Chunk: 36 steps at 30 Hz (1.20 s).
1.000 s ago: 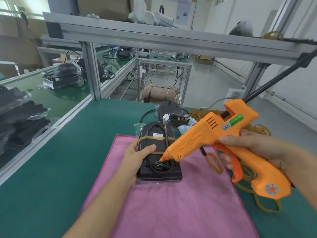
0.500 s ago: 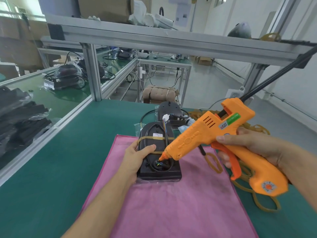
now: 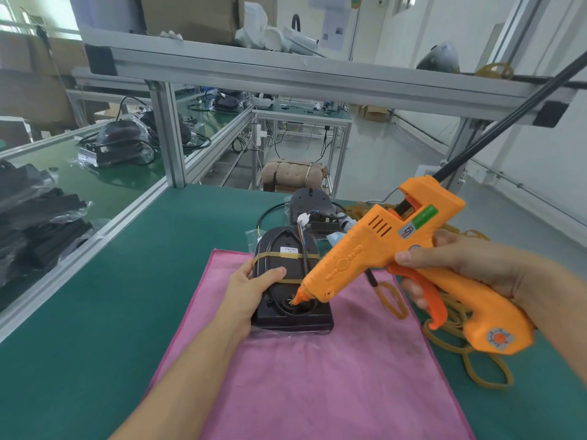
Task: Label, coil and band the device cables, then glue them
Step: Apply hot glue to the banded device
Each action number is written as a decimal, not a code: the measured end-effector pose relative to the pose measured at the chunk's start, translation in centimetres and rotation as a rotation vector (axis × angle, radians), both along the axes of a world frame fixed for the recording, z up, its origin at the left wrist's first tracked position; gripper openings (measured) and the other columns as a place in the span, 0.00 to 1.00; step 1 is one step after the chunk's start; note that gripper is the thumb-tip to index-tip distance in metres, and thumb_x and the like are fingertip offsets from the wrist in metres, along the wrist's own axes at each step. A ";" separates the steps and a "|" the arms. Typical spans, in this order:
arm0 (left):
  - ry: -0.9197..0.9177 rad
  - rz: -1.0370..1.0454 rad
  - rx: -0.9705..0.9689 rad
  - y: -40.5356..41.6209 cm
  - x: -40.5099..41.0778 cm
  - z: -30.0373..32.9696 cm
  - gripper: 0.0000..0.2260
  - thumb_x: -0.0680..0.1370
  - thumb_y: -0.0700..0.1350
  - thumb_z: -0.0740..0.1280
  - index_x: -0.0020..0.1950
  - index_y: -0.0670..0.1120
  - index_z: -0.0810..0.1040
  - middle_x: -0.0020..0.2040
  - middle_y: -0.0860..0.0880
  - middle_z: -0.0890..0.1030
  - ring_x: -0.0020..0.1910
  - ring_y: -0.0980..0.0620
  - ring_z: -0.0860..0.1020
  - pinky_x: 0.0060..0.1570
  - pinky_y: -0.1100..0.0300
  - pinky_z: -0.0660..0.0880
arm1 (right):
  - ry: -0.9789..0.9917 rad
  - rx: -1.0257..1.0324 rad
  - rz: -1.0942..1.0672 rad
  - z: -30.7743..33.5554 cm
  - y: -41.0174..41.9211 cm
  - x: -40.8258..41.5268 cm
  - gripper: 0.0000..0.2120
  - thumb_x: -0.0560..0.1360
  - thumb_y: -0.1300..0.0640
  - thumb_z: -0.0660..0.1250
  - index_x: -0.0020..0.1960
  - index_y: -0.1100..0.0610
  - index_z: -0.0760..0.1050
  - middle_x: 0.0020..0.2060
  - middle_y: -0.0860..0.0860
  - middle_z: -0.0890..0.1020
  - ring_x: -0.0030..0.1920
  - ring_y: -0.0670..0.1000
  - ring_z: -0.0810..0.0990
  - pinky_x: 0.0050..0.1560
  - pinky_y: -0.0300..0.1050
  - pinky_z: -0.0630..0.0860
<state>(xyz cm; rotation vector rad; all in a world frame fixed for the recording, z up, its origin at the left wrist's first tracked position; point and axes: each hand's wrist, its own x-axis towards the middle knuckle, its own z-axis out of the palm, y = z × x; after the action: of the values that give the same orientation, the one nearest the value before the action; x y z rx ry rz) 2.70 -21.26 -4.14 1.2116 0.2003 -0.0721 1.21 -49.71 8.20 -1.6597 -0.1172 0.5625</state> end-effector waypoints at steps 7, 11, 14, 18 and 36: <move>0.004 0.002 0.005 -0.1 0.0 0.1 0.16 0.72 0.38 0.73 0.59 0.44 0.79 0.48 0.40 0.85 0.41 0.42 0.84 0.43 0.48 0.81 | -0.125 -0.305 0.018 1.1 -1.0 0.1 0.14 0.71 0.47 0.73 0.53 0.53 0.77 0.43 0.52 0.82 0.40 0.49 0.82 0.43 0.43 0.79; -0.004 -0.002 0.003 -0.1 -0.1 0.1 0.15 0.72 0.38 0.73 0.58 0.44 0.79 0.48 0.39 0.85 0.41 0.41 0.84 0.44 0.46 0.81 | 0.003 0.021 0.029 0.4 0.2 0.0 0.15 0.73 0.56 0.69 0.58 0.61 0.76 0.38 0.59 0.80 0.38 0.56 0.81 0.45 0.52 0.80; -0.009 0.001 0.000 -0.1 -0.1 0.1 0.15 0.73 0.37 0.73 0.58 0.44 0.79 0.48 0.39 0.85 0.42 0.41 0.83 0.46 0.45 0.81 | 0.024 0.058 0.039 0.4 0.7 -0.1 0.13 0.74 0.57 0.67 0.57 0.62 0.77 0.37 0.60 0.79 0.36 0.57 0.80 0.44 0.53 0.80; -0.006 0.002 0.001 0.0 -0.1 0.0 0.15 0.73 0.37 0.73 0.59 0.44 0.79 0.48 0.39 0.85 0.42 0.40 0.83 0.46 0.44 0.81 | -0.021 -0.097 0.036 0.8 0.4 0.2 0.17 0.73 0.53 0.69 0.59 0.60 0.75 0.40 0.56 0.79 0.36 0.50 0.81 0.45 0.49 0.79; -0.008 0.009 0.000 -0.1 -0.2 0.2 0.15 0.72 0.37 0.73 0.58 0.44 0.79 0.50 0.38 0.84 0.43 0.39 0.83 0.49 0.42 0.80 | -0.139 -0.331 -0.018 0.7 -0.5 -0.3 0.17 0.72 0.47 0.73 0.54 0.57 0.77 0.45 0.52 0.84 0.43 0.51 0.83 0.46 0.47 0.80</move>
<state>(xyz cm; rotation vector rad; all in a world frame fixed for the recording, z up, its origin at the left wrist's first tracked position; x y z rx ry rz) 2.54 -21.36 -3.98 1.2111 0.1988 -0.0594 0.95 -50.21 8.89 -2.0206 -0.1144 0.4701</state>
